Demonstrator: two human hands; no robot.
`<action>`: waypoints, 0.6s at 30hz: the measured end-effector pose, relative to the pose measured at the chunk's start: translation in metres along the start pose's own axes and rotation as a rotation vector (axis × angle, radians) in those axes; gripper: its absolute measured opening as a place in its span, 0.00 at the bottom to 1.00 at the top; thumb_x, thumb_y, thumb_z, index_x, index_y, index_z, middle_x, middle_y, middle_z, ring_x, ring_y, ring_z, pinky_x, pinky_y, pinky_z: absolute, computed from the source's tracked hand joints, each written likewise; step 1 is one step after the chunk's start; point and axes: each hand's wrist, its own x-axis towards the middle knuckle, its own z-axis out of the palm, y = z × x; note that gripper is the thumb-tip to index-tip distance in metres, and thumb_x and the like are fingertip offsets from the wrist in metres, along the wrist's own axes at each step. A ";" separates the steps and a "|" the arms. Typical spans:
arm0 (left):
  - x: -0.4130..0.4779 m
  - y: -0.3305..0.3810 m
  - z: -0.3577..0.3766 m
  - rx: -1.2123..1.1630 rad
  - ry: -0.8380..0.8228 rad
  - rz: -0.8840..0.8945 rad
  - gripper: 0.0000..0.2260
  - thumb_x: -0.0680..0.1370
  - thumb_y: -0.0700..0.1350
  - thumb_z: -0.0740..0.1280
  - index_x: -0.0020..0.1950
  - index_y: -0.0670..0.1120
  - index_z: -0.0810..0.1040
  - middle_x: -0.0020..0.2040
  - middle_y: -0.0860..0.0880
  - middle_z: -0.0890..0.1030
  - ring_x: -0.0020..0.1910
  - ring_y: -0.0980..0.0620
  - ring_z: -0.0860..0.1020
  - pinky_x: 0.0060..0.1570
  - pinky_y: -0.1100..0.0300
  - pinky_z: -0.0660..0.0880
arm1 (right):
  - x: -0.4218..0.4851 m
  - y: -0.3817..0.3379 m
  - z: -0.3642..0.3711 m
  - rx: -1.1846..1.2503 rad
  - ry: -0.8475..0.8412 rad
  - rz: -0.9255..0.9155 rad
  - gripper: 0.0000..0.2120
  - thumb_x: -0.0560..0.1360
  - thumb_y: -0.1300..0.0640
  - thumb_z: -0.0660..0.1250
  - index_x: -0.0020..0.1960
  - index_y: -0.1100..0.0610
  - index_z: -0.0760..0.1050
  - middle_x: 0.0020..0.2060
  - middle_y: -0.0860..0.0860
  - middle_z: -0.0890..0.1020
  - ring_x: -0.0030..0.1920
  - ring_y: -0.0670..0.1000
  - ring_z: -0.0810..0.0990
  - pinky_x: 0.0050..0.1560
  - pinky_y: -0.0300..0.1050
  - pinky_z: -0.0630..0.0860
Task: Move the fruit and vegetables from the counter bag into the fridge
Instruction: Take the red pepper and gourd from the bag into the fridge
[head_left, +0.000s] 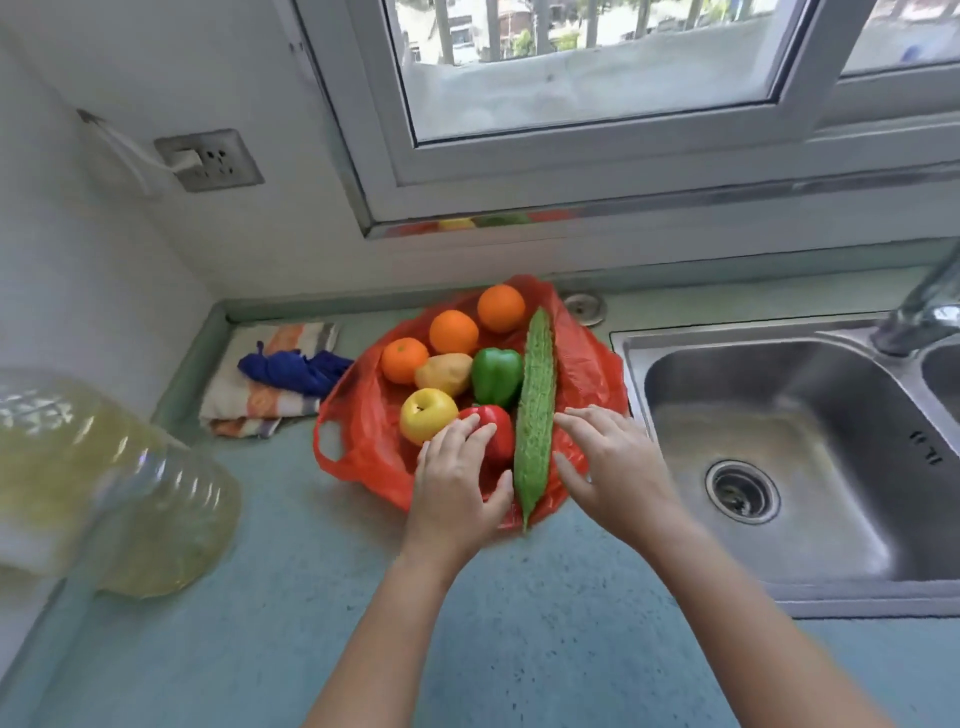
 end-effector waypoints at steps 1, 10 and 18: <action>0.010 -0.009 0.003 -0.002 -0.020 0.010 0.24 0.70 0.54 0.60 0.61 0.43 0.76 0.61 0.42 0.76 0.61 0.41 0.73 0.61 0.43 0.69 | 0.007 0.000 0.008 -0.007 -0.011 0.029 0.19 0.67 0.53 0.64 0.55 0.59 0.79 0.50 0.55 0.82 0.54 0.59 0.79 0.52 0.63 0.75; 0.065 -0.059 0.038 0.037 -0.144 0.099 0.27 0.68 0.57 0.60 0.60 0.43 0.76 0.60 0.41 0.77 0.61 0.39 0.73 0.59 0.41 0.68 | 0.054 0.012 0.065 0.011 -0.091 0.227 0.18 0.71 0.56 0.66 0.59 0.60 0.76 0.54 0.56 0.80 0.55 0.59 0.77 0.54 0.54 0.74; 0.066 -0.074 0.062 0.126 -0.202 0.174 0.33 0.59 0.52 0.78 0.60 0.43 0.76 0.59 0.42 0.78 0.59 0.40 0.75 0.57 0.37 0.67 | 0.066 0.018 0.091 0.019 -0.211 0.327 0.23 0.73 0.54 0.65 0.67 0.56 0.69 0.63 0.53 0.72 0.62 0.53 0.70 0.52 0.51 0.75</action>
